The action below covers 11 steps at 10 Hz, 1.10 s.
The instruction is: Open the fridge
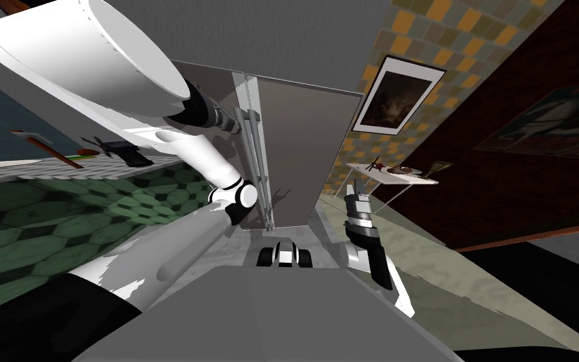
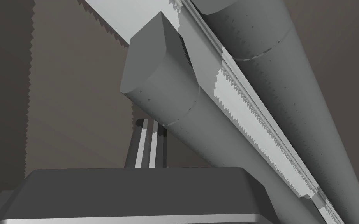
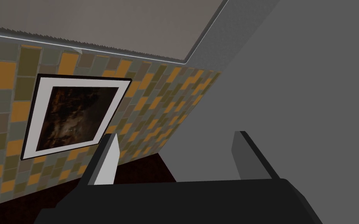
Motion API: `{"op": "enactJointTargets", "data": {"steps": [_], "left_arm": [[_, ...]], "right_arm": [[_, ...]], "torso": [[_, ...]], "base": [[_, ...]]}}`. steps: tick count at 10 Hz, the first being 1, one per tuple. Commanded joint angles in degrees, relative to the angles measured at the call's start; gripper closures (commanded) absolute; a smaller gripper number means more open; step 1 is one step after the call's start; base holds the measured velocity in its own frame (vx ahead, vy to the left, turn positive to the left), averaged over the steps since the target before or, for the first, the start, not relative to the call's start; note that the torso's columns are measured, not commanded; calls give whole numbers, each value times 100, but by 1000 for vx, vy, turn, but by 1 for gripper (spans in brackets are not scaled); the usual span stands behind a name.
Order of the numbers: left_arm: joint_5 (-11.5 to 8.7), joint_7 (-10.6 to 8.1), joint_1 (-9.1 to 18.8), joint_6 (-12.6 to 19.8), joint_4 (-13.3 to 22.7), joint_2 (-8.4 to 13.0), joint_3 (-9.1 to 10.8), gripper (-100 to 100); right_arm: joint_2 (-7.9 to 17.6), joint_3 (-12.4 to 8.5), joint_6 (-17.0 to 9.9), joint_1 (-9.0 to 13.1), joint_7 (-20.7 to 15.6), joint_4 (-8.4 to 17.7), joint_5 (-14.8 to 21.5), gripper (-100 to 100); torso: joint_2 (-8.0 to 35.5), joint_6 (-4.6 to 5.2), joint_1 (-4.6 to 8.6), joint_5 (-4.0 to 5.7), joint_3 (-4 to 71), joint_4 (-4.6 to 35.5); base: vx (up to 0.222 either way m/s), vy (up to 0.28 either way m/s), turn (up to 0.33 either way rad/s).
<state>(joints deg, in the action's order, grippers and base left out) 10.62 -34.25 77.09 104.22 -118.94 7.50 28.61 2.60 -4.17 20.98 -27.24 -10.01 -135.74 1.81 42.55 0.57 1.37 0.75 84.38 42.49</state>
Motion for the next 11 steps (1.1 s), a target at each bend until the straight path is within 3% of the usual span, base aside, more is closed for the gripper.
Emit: {"op": "enactJointTargets", "data": {"steps": [1, 3, 4, 6, 7, 9, 10, 11], "left_arm": [[40, 9, 160, 4, 36, 55, -87, -100], [106, 17, 131, 0, 17, 152, -17, -100], [113, -52, -13, -41, -96, 143, 162, -100], [125, -57, -8, -101, -87, 187, 205, -100], [123, -22, 43, -26, -49, 165, 98, 100], [126, -23, 56, -46, -28, 181, 94, 100], [50, 51, 182, 4, 27, 137, -17, -100], [142, 9, 143, -18, -46, 223, 63, -100]], "right_arm": [[0, 0, 0, 0, 0, 0, 0, 0], [0, 0, 0, 1, 0, 0, 0, 0], [1, 0, 0, 1, 0, 0, 0, 0], [3, -2, 0, 1, 0, 0, 0, 0], [2, -1, 0, 1, 0, 0, 0, 0], [-1, 2, 0, 2, 0, 0, 0, 0], [1, 0, 0, 1, 0, 0, 0, 0], [1, 0, 0, 1, 0, 1, 0, 0]], "torso": [[5, 13, 30, 14, -7, -3], [-6, 46, 92, 49, 6, -9], [-4, 34, 63, 36, 3, -9], [-55, -4, -80, -43, 34, -49], [-62, -23, -73, -53, 42, -53], [-15, -50, -62, -49, 10, -18], [-9, -26, -86, -44, -2, -18], [-1, 6, -17, -14, -8, -22]], "base": [[66, -130, 50], [29, -62, 62], [72, 145, 90], [67, 167, 14], [-54, -82, -79], [-41, -120, 7], [-11, -76, -87], [-1, -19, 16]]}}
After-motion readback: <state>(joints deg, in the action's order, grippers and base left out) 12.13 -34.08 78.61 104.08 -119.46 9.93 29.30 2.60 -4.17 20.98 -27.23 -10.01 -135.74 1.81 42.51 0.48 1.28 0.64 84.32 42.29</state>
